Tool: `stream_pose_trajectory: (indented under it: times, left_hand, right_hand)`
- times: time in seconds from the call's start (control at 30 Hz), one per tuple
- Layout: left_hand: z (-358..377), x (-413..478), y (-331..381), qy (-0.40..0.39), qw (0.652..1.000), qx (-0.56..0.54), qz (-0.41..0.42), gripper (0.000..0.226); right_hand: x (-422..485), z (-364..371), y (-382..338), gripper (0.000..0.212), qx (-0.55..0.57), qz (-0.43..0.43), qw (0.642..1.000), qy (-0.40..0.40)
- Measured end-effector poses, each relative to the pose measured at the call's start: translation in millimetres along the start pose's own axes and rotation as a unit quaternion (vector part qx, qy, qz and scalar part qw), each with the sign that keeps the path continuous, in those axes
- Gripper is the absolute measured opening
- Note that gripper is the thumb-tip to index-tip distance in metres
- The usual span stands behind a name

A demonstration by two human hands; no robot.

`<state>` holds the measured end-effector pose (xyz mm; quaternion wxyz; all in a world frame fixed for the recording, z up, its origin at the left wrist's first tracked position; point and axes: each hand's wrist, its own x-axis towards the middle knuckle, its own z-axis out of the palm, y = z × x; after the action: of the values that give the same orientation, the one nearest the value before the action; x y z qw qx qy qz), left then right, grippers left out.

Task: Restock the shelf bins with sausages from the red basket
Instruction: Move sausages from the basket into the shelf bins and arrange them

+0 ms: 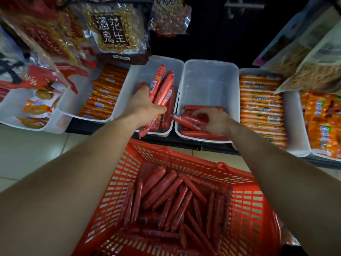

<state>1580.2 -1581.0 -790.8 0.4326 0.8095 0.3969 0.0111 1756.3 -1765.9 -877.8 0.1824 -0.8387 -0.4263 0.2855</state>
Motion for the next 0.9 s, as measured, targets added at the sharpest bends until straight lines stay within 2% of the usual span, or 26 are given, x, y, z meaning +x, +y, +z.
stream_pose_trajectory:
  times: [0.07, 0.13, 0.23, 0.37, 0.43, 0.53, 0.6, 0.63, 0.77, 0.9]
  left_hand:
    - [-1, 0, 0, -0.002, 1.000, -0.006, -0.001, 0.057]
    - [-3, -1, 2, 0.001, 1.000, -0.006, -0.004, 0.056]
    - [-6, -2, 2, 0.013, 1.000, -0.009, -0.008, 0.055]
    - [-10, -2, 7, 0.025, 1.000, -0.017, 0.000, 0.052]
    - [-12, -3, 11, 0.029, 0.999, -0.024, 0.004, 0.051]
    - [-9, -6, 17, 0.020, 0.999, -0.025, 0.009, 0.049]
    - [-4, -7, 19, 0.011, 1.000, -0.019, 0.015, 0.049]
    - [-1, -6, 20, 0.007, 1.000, -0.013, 0.020, 0.048]
    - [21, 1, 29, -0.025, 0.994, 0.078, 0.074, 0.048]
    - [66, 20, 57, -0.121, 0.965, 0.178, 0.148, 0.051]
  right_hand:
    - [3, -1, -8, 0.048, 0.005, -0.021, 1.000, 0.011]
    - [4, 3, -19, 0.041, 0.017, -0.054, 0.998, -0.021]
    - [6, 15, -27, 0.027, -0.035, -0.095, 0.995, -0.008]
    - [6, -7, -34, 0.021, 0.064, -0.023, 0.995, 0.079]
    - [1, -24, -33, 0.022, 0.048, -0.020, 0.994, 0.094]
    - [-15, -32, -19, 0.037, -0.034, 0.009, 0.999, 0.003]
    - [-25, -28, -7, 0.042, -0.024, 0.034, 0.998, -0.046]
    - [-30, -27, -2, 0.041, -0.013, 0.041, 0.999, -0.025]
    - [-50, -34, 23, 0.022, 0.036, 0.083, 0.980, 0.180]
    - [-75, -33, 59, 0.019, 0.063, 0.126, 0.958, 0.250]
